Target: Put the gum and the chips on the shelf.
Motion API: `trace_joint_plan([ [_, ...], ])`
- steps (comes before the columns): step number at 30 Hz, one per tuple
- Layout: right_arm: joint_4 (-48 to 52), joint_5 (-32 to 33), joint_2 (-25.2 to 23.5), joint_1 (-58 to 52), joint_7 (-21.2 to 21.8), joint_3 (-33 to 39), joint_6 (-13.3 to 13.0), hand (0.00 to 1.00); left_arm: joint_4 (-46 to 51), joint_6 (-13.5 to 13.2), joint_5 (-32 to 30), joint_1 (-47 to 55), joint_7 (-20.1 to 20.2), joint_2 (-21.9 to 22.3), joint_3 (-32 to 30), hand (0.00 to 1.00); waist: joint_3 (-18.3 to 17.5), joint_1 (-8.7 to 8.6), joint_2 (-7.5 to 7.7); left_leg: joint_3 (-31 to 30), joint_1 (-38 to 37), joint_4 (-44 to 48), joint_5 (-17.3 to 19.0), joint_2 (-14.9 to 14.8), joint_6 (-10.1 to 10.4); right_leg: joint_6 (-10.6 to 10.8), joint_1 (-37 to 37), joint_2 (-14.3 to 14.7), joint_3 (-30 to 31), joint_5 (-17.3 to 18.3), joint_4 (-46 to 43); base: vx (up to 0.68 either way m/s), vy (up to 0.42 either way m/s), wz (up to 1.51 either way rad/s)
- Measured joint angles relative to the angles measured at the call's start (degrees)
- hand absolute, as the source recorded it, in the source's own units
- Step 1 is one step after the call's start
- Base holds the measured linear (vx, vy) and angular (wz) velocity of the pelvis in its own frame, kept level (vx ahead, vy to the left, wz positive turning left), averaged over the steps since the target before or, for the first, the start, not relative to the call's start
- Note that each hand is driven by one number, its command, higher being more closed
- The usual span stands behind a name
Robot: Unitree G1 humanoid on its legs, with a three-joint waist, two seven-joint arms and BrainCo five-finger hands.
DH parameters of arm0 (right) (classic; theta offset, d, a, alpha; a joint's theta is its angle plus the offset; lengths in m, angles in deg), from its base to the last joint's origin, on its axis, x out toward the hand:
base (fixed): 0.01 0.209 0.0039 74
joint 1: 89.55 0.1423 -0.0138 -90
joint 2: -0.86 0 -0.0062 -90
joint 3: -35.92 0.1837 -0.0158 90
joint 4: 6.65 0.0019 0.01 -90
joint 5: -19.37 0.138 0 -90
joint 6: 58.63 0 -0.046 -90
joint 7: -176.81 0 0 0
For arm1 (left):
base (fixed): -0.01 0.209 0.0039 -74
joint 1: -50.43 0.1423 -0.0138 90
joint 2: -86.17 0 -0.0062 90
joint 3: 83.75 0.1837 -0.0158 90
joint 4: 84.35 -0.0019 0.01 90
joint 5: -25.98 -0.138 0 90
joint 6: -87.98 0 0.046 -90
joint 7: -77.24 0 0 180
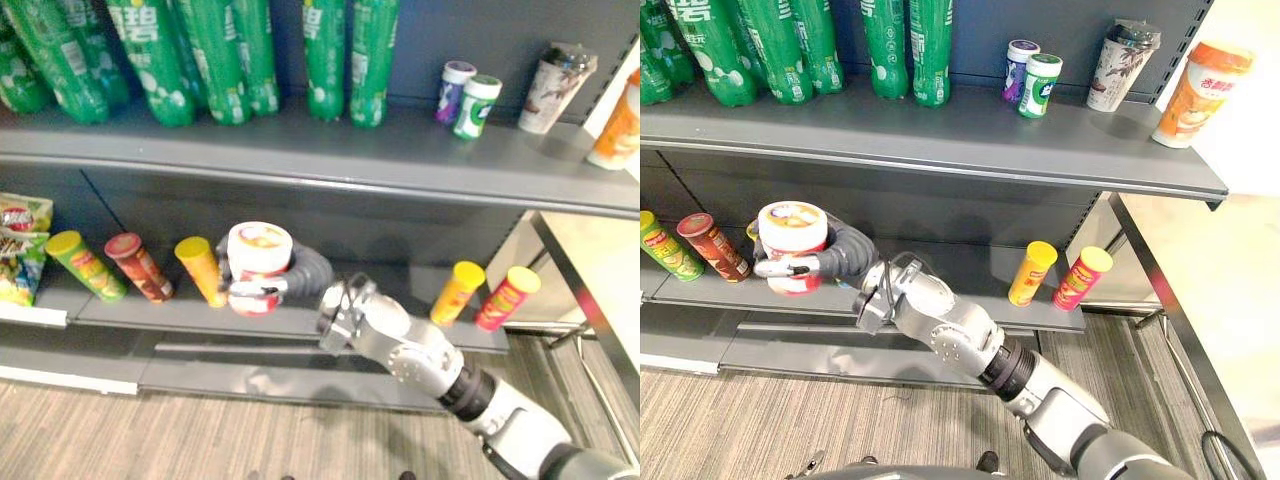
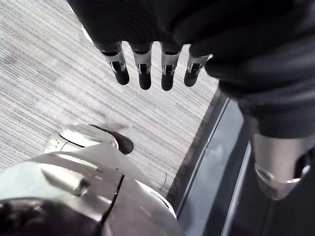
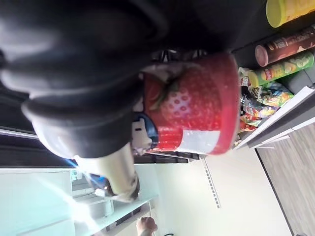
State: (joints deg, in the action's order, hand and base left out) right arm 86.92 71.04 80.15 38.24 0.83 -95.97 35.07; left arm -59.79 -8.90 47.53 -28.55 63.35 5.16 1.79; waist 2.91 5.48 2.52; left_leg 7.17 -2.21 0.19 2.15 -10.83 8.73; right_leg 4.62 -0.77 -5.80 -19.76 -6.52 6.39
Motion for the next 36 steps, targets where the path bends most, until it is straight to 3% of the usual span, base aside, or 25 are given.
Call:
trace_joint_plan([
  [5,-0.01,0.03,0.19,6.25,-4.59,7.16,0.60,1.00,0.02,0.98,-0.15,0.03,-1.05,0.06,-0.44,0.00,-0.53,-0.07,-0.27,0.14,-0.10,0.01,-0.04,-0.15,0.07,-0.01,-0.02,0.15,0.10,0.00,0.00,0.00,0.000,0.00],
  [14,-0.01,-0.25,3.35,11.06,-8.88,8.38,2.03,1.00,0.45,2.05,-0.48,0.03,-1.37,0.01,-0.69,0.00,-1.24,0.02,-0.31,1.66,-0.72,-0.12,-0.04,-0.71,0.13,-0.35,0.29,0.78,1.45,-0.24,0.01,0.00,0.000,-0.07],
  [19,-0.01,-2.26,6.84,12.45,-11.12,14.11,2.35,1.00,0.64,2.05,-2.59,-0.04,-1.34,0.02,-1.62,0.00,-1.24,-0.20,-0.31,2.05,-0.93,-0.27,-0.15,-0.87,0.30,-0.34,0.42,0.96,1.81,-0.24,0.01,0.00,0.002,-0.04],
  [29,-2.63,-4.65,14.96,16.20,-12.35,20.63,6.12,1.00,1.53,2.13,-4.43,0.09,-1.23,0.04,-2.12,0.00,-1.28,-0.36,-0.26,3.56,-1.40,-1.22,-0.42,-1.03,0.46,-0.62,1.33,1.32,3.13,-0.46,0.00,0.02,0.007,-0.07],
  [36,-4.64,-4.84,20.13,19.10,-12.72,24.01,7.23,1.00,1.62,2.50,-4.96,0.04,-0.91,0.05,-2.57,0.00,-1.31,-0.49,-0.20,4.58,-2.17,-2.04,-0.56,-1.15,0.54,-0.87,1.51,1.56,3.90,-0.65,0.01,0.02,0.009,-0.06],
])
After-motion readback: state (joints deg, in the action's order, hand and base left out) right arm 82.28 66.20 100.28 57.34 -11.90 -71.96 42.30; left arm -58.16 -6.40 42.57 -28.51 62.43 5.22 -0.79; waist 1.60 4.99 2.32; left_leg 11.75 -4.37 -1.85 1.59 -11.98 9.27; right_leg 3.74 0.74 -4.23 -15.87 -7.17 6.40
